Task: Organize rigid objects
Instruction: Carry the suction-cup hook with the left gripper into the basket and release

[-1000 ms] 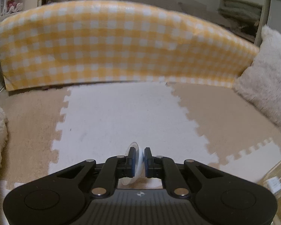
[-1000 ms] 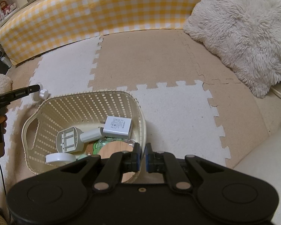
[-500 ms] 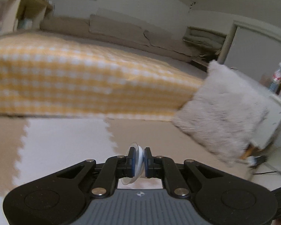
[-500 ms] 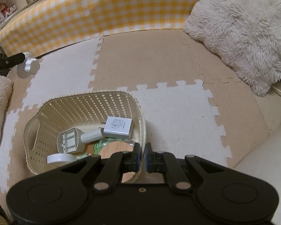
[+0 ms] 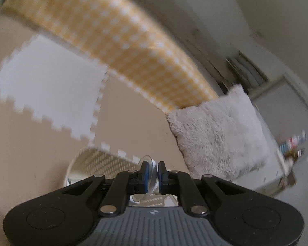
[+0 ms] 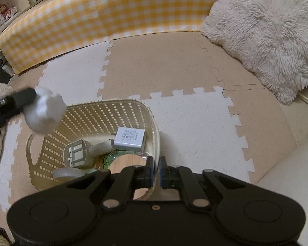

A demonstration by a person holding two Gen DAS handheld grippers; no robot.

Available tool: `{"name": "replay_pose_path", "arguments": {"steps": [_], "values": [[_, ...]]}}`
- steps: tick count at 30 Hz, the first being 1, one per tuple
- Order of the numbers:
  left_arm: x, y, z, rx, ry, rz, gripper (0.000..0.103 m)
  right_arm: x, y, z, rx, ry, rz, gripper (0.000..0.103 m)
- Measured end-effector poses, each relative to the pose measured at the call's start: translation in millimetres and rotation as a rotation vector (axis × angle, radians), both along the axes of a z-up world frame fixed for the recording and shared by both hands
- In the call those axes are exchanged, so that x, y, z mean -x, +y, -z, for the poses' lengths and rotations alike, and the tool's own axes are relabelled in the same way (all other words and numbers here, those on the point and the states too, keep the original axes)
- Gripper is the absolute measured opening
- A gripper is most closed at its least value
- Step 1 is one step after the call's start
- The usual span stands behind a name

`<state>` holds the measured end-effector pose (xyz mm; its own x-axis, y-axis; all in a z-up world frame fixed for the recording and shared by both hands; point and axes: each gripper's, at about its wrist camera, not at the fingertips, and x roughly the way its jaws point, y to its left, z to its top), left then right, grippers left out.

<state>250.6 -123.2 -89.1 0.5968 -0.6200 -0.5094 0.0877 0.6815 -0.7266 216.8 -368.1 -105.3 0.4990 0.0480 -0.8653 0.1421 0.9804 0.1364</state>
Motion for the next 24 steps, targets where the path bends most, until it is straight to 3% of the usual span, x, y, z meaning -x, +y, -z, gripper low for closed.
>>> {"name": "replay_pose_path", "arguments": {"steps": [4, 7, 12, 13, 15, 17, 24], "values": [[0.5, 4.3, 22.0, 0.101, 0.088, -0.081, 0.008, 0.5, 1.8, -0.2, 0.008, 0.001, -0.004, 0.006], [-2.0, -0.2, 30.5, 0.089, 0.091, -0.083, 0.008, 0.8, 2.2, -0.2, 0.012, 0.003, -0.005, 0.006], [-9.9, -7.3, 36.1, 0.01, 0.06, -0.055, 0.008, 0.7, 2.2, -0.6, 0.011, 0.003, -0.006, 0.006], [-9.8, -7.1, 37.1, -0.007, 0.058, -0.055, 0.011, 0.6, 2.3, -0.7, 0.011, 0.003, -0.006, 0.006], [-10.3, -7.5, 35.7, -0.053, 0.047, -0.048, 0.026, 0.4, 2.4, -0.7, 0.01, 0.002, -0.006, 0.006], [-10.0, -8.1, 32.8, -0.094, 0.029, -0.041, 0.032, 0.4, 2.5, -0.5, 0.012, 0.002, -0.006, 0.006], [-7.7, -16.8, 21.3, -0.229, -0.031, 0.035, 0.041, 0.7, 1.9, -1.0, 0.008, 0.001, -0.005, 0.006]]}}
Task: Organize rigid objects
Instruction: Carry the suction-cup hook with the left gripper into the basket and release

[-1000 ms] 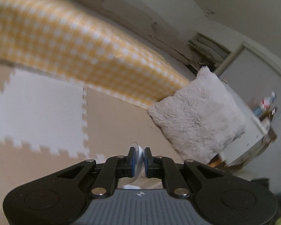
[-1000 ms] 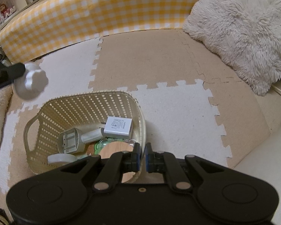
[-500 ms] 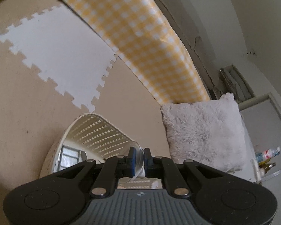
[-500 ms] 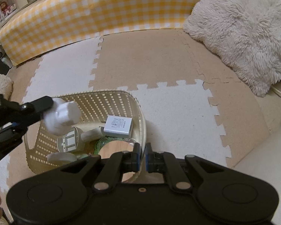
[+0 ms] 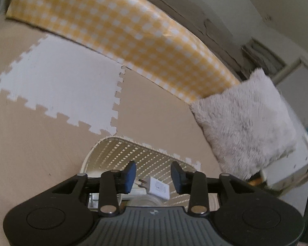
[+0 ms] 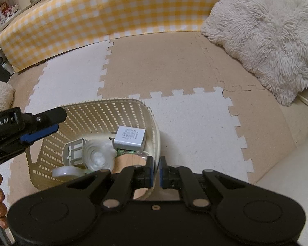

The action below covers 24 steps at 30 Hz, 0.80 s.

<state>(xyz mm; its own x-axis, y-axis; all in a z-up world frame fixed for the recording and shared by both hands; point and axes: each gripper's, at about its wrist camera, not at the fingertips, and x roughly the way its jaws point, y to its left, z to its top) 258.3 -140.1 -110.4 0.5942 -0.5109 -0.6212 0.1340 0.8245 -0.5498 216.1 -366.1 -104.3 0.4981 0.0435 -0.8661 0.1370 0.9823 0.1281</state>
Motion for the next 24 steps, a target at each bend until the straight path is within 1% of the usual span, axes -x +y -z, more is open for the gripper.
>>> {"name": "replay_pose_path", "arguments": {"steps": [9, 13, 17, 19, 20, 24], "values": [[7.3, -11.5, -12.0, -0.174, -0.063, 0.114, 0.052, 0.0, -0.3, 0.0, 0.0, 0.0, 0.0, 0.006], [12.0, -14.6, -17.9, -0.227, -0.088, 0.164, 0.054, 0.2, -0.1, 0.2, 0.001, 0.0, 0.0, 0.006], [18.7, -14.0, -25.4, -0.276, -0.12, 0.187, 0.066, 0.1, -0.3, 0.1, 0.001, 0.0, 0.001, 0.006], [22.9, -12.3, -29.5, -0.298, -0.136, 0.194, 0.076, 0.3, -0.2, 0.1, 0.001, 0.0, 0.0, 0.006], [25.1, -10.5, -31.5, -0.304, -0.143, 0.197, 0.084, 0.3, -0.1, 0.1, 0.002, 0.0, 0.0, 0.006], [35.0, -4.9, -39.3, -0.325, -0.164, 0.203, 0.097, 0.9, 1.1, -0.2, 0.013, 0.002, -0.001, 0.006]]}}
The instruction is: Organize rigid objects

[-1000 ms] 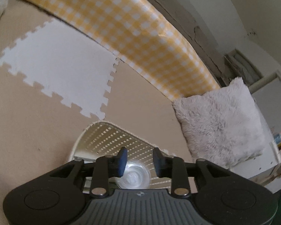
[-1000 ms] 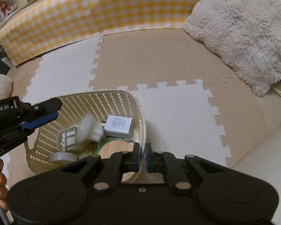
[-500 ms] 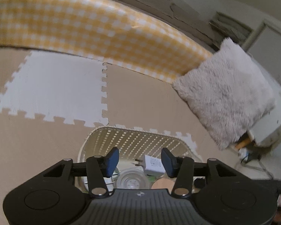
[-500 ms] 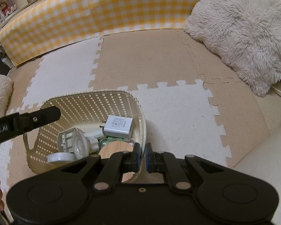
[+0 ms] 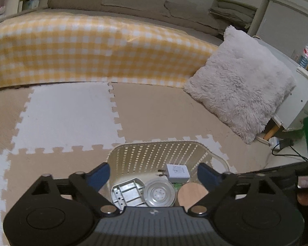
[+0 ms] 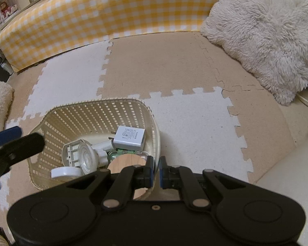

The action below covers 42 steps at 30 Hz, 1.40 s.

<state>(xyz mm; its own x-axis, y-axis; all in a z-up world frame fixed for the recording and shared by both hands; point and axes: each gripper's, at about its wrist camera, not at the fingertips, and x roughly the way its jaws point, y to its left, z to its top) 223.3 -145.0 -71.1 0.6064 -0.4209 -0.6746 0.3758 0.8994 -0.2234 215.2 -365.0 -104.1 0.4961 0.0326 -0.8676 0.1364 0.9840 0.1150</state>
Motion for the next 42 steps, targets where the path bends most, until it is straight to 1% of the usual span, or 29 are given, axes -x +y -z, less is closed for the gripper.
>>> {"name": "replay_pose_path", "arguments": {"steps": [3, 6, 10, 13, 15, 16, 18, 21, 28, 30, 33, 34, 35, 37, 42], "values": [[8.4, 4.5, -5.4, -0.005, -0.013, 0.002, 0.102, 2.5, 0.0, -2.5, 0.003, -0.007, 0.005, 0.006], [14.9, 9.9, -11.4, 0.0, -0.025, 0.005, 0.103, 6.8, -1.6, -9.7, 0.001, -0.032, 0.022, 0.006], [20.5, 16.6, -22.4, 0.011, -0.032, -0.004, 0.103, 15.0, -2.2, -23.5, 0.01, -0.043, 0.043, 0.023], [28.0, 21.9, -31.2, 0.022, -0.054, -0.008, 0.103, 29.4, 4.9, -41.7, 0.004, -0.089, 0.022, 0.033], [34.0, 27.4, -37.7, 0.042, -0.062, -0.007, 0.103, 40.6, 11.8, -52.5, 0.026, -0.11, 0.014, 0.043], [37.4, 30.1, -41.3, 0.049, -0.064, -0.002, 0.103, 45.6, 14.4, -57.7, 0.038, -0.118, 0.014, 0.051], [44.5, 35.0, -48.9, 0.056, -0.07, 0.007, 0.103, 57.1, 17.6, -67.8, 0.055, -0.136, 0.021, 0.053], [56.7, 40.0, -59.3, 0.053, -0.083, 0.006, 0.103, 75.6, 16.1, -83.6, 0.057, -0.171, 0.049, 0.059], [95.0, 50.2, -78.3, 0.002, -0.14, -0.003, 0.103, 130.9, 24.9, -109.3, 0.102, -0.255, 0.068, 0.071], [106.9, 54.0, -82.5, 0.001, -0.154, -0.015, 0.103, 146.7, 29.0, -114.0, 0.111, -0.281, 0.07, 0.075], [122.5, 62.0, -86.4, 0.022, -0.166, -0.018, 0.103, 170.0, 36.1, -118.8, 0.139, -0.333, 0.094, 0.081], [126.4, 64.2, -86.8, 0.021, -0.167, -0.02, 0.103, 177.0, 38.7, -119.3, 0.151, -0.346, 0.096, 0.084], [130.7, 66.2, -86.8, 0.014, -0.169, -0.024, 0.103, 183.2, 41.2, -119.2, 0.16, -0.354, 0.096, 0.088], [139.4, 68.0, -85.7, -0.016, -0.179, -0.037, 0.103, 194.8, 47.6, -118.7, 0.185, -0.375, 0.09, 0.091], [156.8, 71.7, -77.6, -0.079, -0.195, -0.033, 0.103, 216.3, 59.0, -115.6, 0.203, -0.415, 0.085, 0.096]]}}
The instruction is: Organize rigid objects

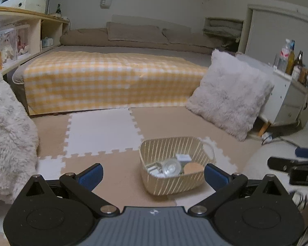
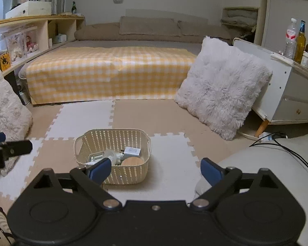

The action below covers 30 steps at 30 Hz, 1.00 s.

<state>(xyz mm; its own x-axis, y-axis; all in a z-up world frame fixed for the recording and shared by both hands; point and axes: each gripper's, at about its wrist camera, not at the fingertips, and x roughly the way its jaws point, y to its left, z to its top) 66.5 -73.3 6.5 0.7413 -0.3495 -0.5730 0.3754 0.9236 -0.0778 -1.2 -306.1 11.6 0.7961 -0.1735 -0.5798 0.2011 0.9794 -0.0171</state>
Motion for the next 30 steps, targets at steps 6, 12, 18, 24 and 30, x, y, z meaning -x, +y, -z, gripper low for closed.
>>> {"name": "replay_pose_path", "arguments": {"steps": [6, 12, 18, 24, 30], "values": [[19.4, 1.7, 4.9, -0.085, -0.054, -0.02, 0.103, 16.4, 12.9, 5.2, 0.034, -0.025, -0.008, 0.101], [26.6, 4.2, 8.1, -0.075, -0.078, -0.015, 0.103, 29.5, 23.1, 6.2, 0.086, -0.071, -0.002, 0.103], [29.7, 4.9, 11.7, -0.082, -0.103, -0.041, 0.103, 29.5, 22.3, 12.9, 0.075, -0.075, -0.012, 0.103], [27.9, 7.6, 12.9, -0.077, -0.096, -0.059, 0.103, 27.9, 17.9, 14.9, 0.045, -0.077, 0.008, 0.103], [27.5, 9.0, 13.7, -0.077, -0.097, -0.061, 0.103, 29.1, 19.0, 16.1, 0.05, -0.082, 0.019, 0.103]]}}
